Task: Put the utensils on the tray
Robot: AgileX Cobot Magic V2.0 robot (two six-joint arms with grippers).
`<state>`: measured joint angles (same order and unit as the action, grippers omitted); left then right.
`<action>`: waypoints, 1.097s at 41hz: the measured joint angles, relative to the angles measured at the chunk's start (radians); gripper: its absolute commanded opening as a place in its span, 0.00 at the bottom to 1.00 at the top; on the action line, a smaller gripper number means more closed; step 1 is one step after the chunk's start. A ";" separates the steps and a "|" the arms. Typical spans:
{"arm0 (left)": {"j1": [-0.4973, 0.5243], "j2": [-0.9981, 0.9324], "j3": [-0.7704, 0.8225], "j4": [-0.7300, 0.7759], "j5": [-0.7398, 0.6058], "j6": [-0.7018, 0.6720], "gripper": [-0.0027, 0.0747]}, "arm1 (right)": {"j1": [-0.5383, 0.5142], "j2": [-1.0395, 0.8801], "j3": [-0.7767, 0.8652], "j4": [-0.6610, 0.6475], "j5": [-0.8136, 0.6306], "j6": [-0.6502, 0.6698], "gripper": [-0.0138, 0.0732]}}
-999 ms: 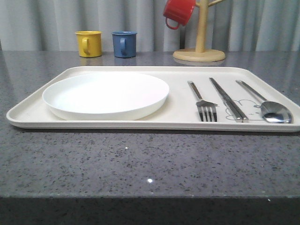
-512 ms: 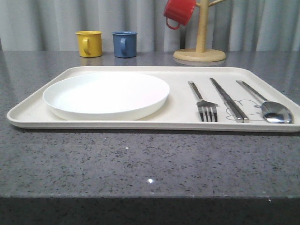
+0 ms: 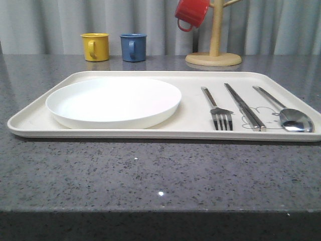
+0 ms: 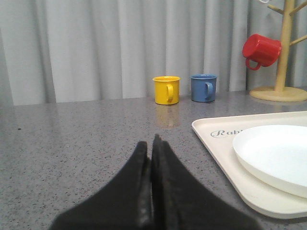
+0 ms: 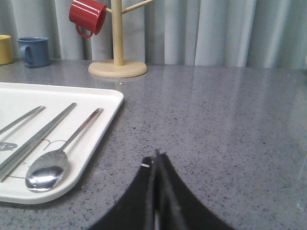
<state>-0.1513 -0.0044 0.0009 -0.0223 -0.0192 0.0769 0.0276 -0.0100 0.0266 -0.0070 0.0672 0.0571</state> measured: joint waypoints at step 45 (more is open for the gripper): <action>0.119 0.000 0.000 0.000 0.000 0.000 0.01 | 0.000 0.000 0.000 0.000 0.000 0.000 0.03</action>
<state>-0.0322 -0.0044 0.0009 -0.0223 -0.0192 0.0769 0.0276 -0.0100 0.0266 -0.0070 0.0672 0.0571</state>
